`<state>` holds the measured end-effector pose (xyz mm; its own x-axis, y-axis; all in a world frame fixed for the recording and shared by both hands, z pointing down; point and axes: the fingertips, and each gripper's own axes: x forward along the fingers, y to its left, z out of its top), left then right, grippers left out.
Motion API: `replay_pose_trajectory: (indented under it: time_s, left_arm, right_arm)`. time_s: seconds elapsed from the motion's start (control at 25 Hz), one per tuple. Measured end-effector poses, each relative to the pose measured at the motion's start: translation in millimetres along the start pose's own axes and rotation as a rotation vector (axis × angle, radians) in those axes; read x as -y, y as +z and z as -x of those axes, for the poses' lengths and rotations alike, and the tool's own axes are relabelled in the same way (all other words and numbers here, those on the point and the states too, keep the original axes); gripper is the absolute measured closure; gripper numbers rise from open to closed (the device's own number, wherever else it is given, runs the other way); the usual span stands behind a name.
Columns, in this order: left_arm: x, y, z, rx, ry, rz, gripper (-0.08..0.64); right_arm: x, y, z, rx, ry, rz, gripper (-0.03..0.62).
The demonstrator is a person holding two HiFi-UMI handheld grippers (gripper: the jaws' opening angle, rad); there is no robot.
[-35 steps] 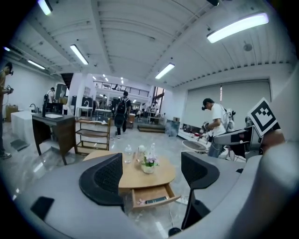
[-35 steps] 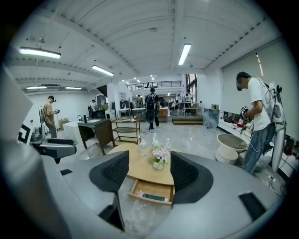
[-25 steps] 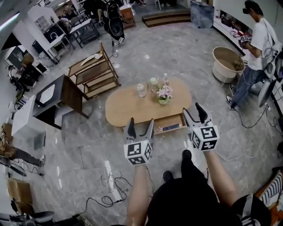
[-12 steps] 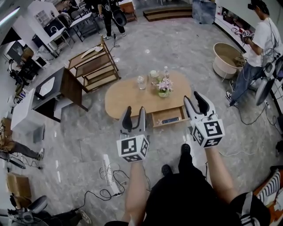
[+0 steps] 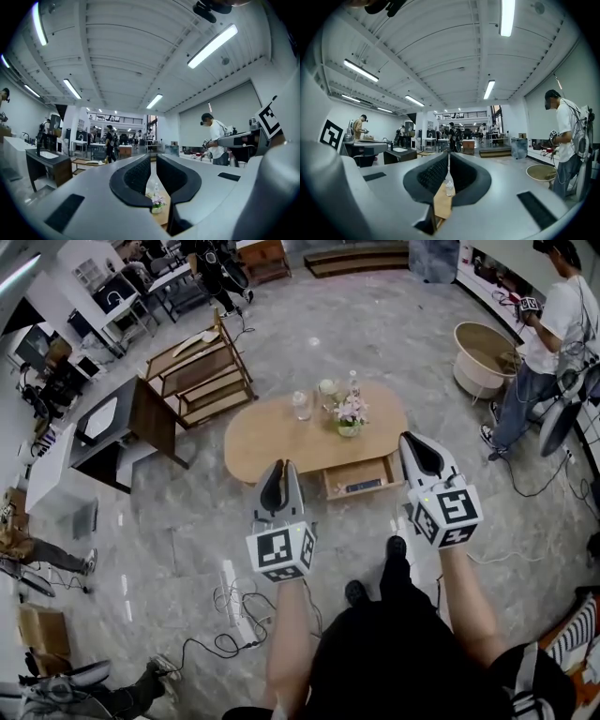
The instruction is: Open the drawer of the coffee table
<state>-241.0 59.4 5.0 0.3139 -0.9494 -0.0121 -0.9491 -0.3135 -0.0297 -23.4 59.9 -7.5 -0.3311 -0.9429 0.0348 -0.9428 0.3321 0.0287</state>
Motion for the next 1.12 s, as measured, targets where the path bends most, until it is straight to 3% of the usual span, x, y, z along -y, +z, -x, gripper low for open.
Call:
replay_pose_trajectory:
  time_s: [0.24,0.48,1.12]
  left_arm:
    - [-5,3,10,-0.002,0.017,0.003,0.546]
    - [-3,-2,15,-0.013,0.015,0.008,0.546]
    - [-9,-2,25,-0.018,0.024,0.011,0.546]
  right_arm:
    - [2,3,10,0.004,0.037,-0.004,0.580]
    - [11,-8,25,-0.022,0.034,0.028,0.580]
    - [3,14,42,0.013,0.051,0.042,0.580]
